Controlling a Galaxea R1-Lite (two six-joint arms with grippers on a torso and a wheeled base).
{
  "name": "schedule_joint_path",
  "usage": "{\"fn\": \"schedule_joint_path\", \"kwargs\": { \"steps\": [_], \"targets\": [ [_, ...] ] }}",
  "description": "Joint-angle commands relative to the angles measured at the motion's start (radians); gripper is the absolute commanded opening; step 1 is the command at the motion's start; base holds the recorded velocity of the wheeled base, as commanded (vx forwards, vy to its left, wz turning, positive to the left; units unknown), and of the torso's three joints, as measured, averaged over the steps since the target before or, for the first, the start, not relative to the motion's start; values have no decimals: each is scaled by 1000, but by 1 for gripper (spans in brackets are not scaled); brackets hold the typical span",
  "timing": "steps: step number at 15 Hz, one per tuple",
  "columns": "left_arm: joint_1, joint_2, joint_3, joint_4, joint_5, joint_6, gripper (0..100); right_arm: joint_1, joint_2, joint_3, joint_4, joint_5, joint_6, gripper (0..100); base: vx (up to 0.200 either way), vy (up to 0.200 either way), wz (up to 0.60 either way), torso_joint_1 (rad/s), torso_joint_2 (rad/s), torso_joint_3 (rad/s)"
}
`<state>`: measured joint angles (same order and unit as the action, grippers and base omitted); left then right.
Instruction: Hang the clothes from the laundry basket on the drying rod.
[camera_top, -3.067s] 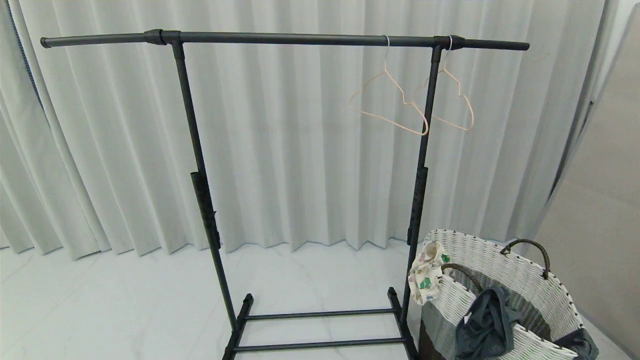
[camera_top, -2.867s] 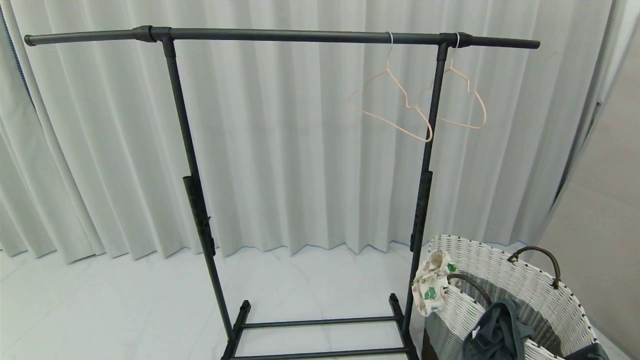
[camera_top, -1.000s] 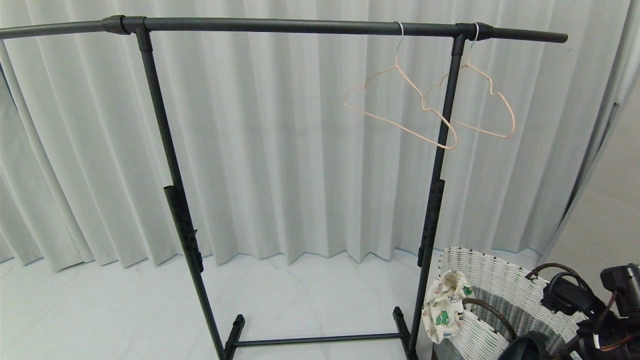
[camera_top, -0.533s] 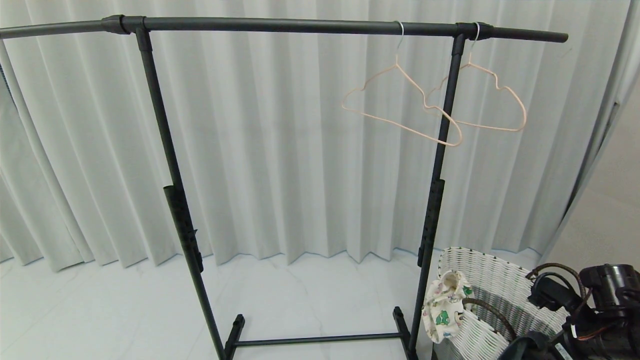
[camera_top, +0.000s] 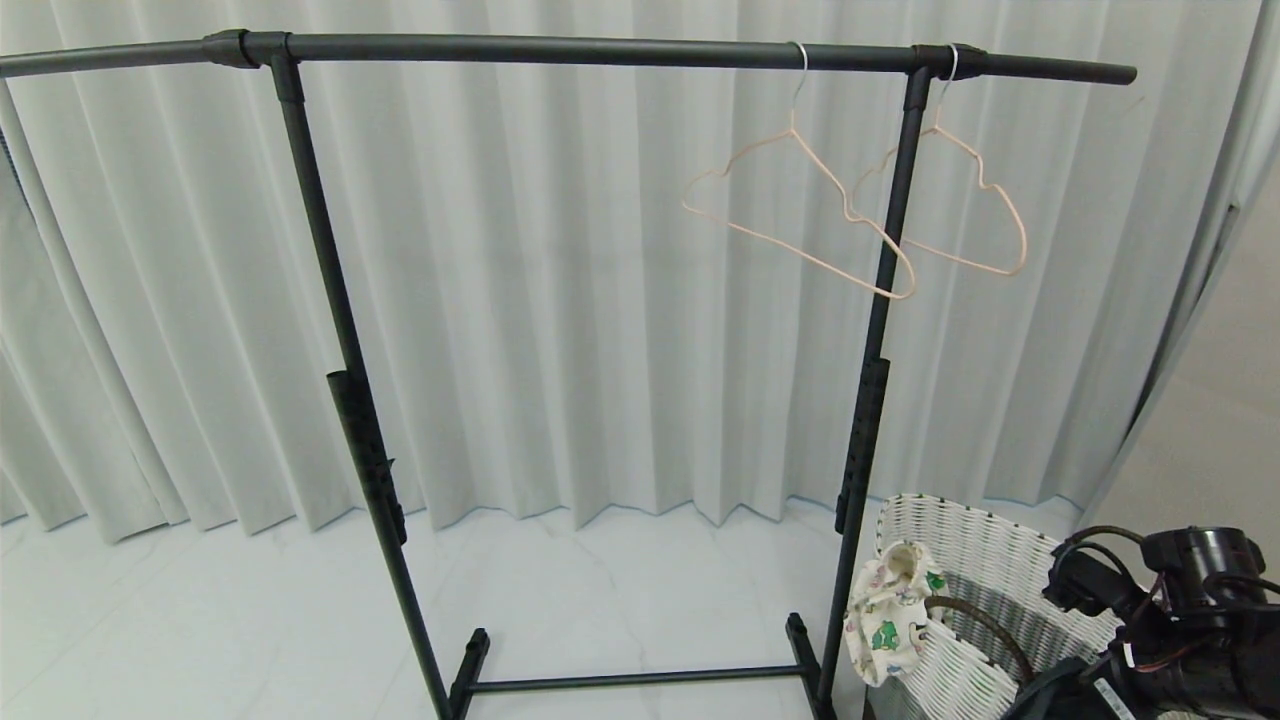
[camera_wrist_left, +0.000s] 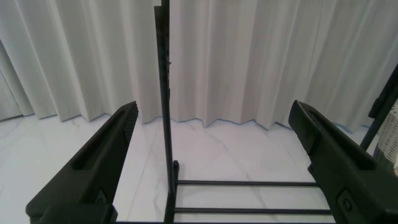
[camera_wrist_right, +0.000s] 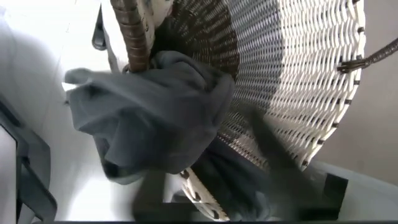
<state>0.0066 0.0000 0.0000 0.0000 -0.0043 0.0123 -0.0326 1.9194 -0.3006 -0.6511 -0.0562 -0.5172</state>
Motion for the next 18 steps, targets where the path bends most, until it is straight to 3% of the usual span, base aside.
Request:
{"fn": "schedule_joint_path", "kwargs": {
  "steps": [1, 3, 5, 8, 11, 14, 18],
  "targets": [
    [0, 2, 0, 0, 0, 0, 100, 10, -77, -2, 4, 2, -4, 0, 0, 0, 0, 0, 0, 0],
    [0, 2, 0, 0, 0, 0, 100, 40, -191, -9, 62, 2, -6, 0, 0, 0, 0, 0, 0, 0],
    [0, 2, 0, 0, 0, 0, 100, 89, -352, -60, 243, -1, -3, 0, 0, 0, 0, 0, 0, 0],
    [0, 2, 0, 0, 0, 0, 100, 200, -585, -258, 628, -4, 2, 0, 0, 0, 0, 0, 0, 0],
    [0, 2, 0, 0, 0, 3, 100, 284, -704, -434, 860, -4, 6, 0, 0, 0, 0, 0, 0, 0],
    [1, 2, 0, 0, 1, -6, 100, 315, -724, -557, 959, -4, 6, 0, 0, 0, 0, 0, 0, 0],
    [1, 2, 0, 0, 3, -2, 100, 415, -735, -563, 959, -2, 6, 0, -150, 0, 0, 3, 4, 3]
  ]
}}
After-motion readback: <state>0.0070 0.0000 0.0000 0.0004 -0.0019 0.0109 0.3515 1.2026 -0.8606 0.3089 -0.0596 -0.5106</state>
